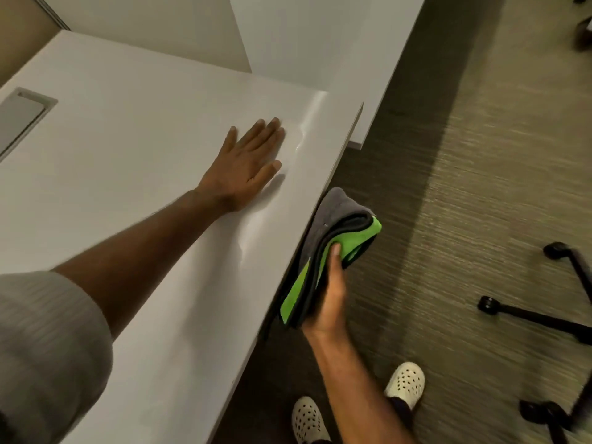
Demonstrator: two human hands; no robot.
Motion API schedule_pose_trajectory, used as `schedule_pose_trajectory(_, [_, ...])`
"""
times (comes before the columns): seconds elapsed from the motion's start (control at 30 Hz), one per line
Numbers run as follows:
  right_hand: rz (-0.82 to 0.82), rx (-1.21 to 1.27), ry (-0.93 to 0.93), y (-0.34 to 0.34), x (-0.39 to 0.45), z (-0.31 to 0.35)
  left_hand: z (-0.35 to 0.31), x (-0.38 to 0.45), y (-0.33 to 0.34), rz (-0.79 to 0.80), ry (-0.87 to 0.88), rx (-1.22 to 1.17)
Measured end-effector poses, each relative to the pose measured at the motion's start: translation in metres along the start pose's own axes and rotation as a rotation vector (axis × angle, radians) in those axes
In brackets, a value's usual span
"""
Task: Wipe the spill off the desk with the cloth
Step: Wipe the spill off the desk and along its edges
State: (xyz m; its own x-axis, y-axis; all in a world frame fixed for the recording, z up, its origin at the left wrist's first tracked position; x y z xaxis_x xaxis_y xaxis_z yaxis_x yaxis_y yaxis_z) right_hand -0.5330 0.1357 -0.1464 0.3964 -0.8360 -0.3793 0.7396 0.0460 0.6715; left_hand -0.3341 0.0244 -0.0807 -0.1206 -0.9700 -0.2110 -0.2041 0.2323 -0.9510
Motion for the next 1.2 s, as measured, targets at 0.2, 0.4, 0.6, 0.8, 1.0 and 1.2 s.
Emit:
schedule_pose_trajectory(0.2, [-0.039, -0.364, -0.175, 0.027, 0.006, -0.003, -0.001, 0.002, 0.0, -0.008, -0.004, 0.003])
schedule_pose_trajectory(0.4, [-0.024, -0.531, -0.432, 0.039, 0.058, 0.031, -0.001, 0.003, -0.001, -0.015, -0.002, 0.02])
schedule_pose_trajectory(0.6, [-0.04, -0.407, -0.379, 0.034, 0.106, 0.062, 0.001, 0.004, 0.0, -0.02, 0.003, 0.028])
schedule_pose_trajectory(0.8, [0.004, -0.483, -0.353, 0.033, 0.051, 0.019, 0.004, 0.005, 0.003, -0.032, 0.019, 0.019])
schedule_pose_trajectory(1.0, [0.003, -0.585, -0.432, 0.032, 0.067, 0.029, 0.003, 0.005, 0.003, -0.051, 0.022, 0.005])
schedule_pose_trajectory(1.2, [-0.067, -0.712, -0.448, 0.033, 0.146, 0.094, 0.005, 0.005, 0.004, -0.044, 0.017, 0.008])
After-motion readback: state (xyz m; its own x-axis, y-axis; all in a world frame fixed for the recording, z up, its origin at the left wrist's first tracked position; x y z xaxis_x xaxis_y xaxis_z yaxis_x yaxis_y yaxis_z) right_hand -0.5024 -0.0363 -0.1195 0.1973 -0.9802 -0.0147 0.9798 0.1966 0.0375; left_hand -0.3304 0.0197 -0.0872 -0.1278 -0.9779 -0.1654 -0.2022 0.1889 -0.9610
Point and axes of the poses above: each hand's wrist, its own x-axis towards the middle knuckle, its own y-axis out of the palm, z = x × y, the point moved 5 cm from there along x, towards the middle knuckle, and after that the axes turned 9 degrees about z, right-handed, at the moved point
